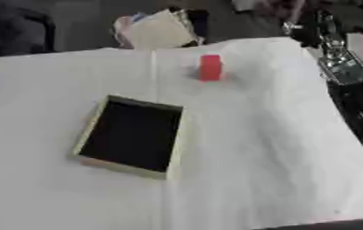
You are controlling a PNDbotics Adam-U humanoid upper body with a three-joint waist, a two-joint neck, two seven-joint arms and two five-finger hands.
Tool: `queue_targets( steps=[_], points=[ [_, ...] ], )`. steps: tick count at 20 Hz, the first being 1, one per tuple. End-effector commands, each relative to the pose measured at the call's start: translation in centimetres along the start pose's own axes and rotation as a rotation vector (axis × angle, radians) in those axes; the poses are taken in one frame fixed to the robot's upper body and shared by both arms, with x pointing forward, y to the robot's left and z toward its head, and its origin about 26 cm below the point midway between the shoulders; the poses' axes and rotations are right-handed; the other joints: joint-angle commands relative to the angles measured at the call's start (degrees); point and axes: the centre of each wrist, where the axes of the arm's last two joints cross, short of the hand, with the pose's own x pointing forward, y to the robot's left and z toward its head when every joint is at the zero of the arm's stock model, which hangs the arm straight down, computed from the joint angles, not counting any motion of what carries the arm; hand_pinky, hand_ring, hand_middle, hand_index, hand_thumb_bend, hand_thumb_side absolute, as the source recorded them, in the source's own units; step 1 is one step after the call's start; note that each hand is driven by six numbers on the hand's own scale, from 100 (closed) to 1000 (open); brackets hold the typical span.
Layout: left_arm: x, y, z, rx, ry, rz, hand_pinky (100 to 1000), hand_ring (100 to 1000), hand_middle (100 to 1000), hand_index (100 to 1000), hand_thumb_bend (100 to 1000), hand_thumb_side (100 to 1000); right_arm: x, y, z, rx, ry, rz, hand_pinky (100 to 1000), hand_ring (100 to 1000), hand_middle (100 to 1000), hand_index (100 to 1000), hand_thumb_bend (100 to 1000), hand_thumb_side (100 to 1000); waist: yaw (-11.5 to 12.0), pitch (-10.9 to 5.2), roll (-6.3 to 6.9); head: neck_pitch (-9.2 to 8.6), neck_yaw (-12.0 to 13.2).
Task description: Pick up objects on the table and place them in the box.
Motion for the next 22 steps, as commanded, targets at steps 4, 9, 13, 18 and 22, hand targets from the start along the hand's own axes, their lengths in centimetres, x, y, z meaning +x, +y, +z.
queue_targets(
  steps=[4,9,13,18,22],
  points=[
    [0.6,0.0,-0.8,-0.019,-0.032,0.001,799,684,680,809,217,430,2.0,-0.3,-1.1,0.071,-0.017,0.108,518,699,757,916,531,358,0.7,-0.79,-0.18,-0.48,-0.3],
    [0.5,-0.2,-0.8,-0.024,-0.029,0.006,800,684,679,809,216,431,3.1,1.0,-1.6,0.235,-0.001,0.233,578,765,826,962,561,237,1.4,-0.63,-0.26,-0.78,-0.7],
    [0.6,-0.3,-0.8,-0.030,-0.030,0.011,801,684,679,809,216,431,4.3,2.3,-1.8,0.370,-0.006,0.323,626,807,864,982,570,168,2.2,-0.44,-0.24,-1.01,-1.2],
    [0.6,-0.6,-1.0,-0.038,-0.037,0.026,801,684,678,809,215,431,5.9,3.3,-2.0,0.438,-0.025,0.418,672,856,907,989,553,148,3.5,0.07,-0.28,-1.36,-2.0],
    [0.6,-0.8,-1.2,-0.042,-0.045,0.036,801,684,678,809,216,431,6.8,4.0,-2.0,0.444,-0.049,0.485,714,899,943,998,534,136,4.5,0.46,-0.34,-1.50,-2.5]
  ],
)
